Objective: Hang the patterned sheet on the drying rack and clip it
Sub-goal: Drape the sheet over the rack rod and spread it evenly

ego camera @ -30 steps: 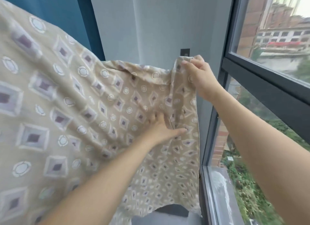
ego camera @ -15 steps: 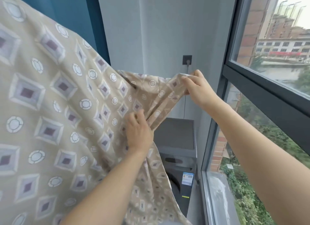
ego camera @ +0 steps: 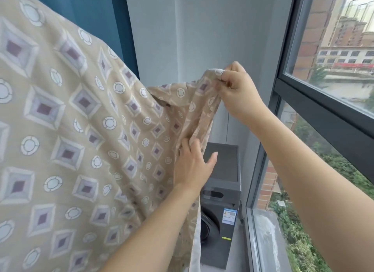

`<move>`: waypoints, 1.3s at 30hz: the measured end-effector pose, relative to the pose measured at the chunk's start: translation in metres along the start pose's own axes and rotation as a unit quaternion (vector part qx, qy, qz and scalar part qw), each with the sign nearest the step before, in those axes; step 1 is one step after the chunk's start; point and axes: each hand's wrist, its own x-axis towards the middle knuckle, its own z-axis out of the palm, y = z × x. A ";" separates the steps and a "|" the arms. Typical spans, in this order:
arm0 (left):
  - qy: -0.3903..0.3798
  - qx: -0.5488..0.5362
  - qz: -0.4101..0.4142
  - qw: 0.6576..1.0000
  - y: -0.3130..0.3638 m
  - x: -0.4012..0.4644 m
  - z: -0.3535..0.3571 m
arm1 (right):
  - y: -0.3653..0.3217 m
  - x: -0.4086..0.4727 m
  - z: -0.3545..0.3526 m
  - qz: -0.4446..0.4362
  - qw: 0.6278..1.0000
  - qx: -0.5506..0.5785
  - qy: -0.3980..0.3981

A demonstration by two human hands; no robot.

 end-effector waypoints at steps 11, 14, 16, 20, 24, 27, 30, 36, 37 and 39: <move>-0.265 -0.006 -0.099 0.959 -0.023 -0.036 0.019 | 0.021 -0.003 0.004 0.114 0.991 0.036 0.063; -0.282 -0.011 -0.042 0.959 -0.029 -0.044 0.009 | 0.053 -0.019 0.019 0.191 0.980 0.048 0.042; -0.235 -0.025 0.007 0.972 -0.034 -0.049 0.000 | 0.067 -0.030 0.020 0.232 0.971 0.044 0.035; -0.191 0.107 -0.056 0.974 -0.047 -0.038 -0.012 | 0.051 -0.027 0.014 0.207 0.973 0.093 0.041; -0.092 0.105 -0.062 0.988 -0.065 -0.010 -0.026 | 0.034 -0.014 0.008 0.127 0.989 0.046 0.054; 0.046 0.086 0.193 0.976 -0.078 -0.009 -0.031 | 0.032 -0.007 -0.004 0.123 0.985 0.057 0.103; -0.173 0.127 0.308 0.927 -0.064 -0.044 -0.017 | 0.027 -0.006 -0.004 0.121 0.982 0.082 0.124; -0.520 0.207 -0.150 0.815 -0.111 -0.031 0.023 | 0.051 -0.025 0.019 0.164 0.982 0.050 0.078; -0.485 0.233 -0.156 0.829 -0.121 -0.015 0.019 | 0.057 -0.028 0.019 0.181 0.979 0.050 0.077; -0.353 0.303 -0.165 0.870 -0.129 0.019 0.001 | 0.064 -0.033 0.013 0.214 0.968 0.075 0.105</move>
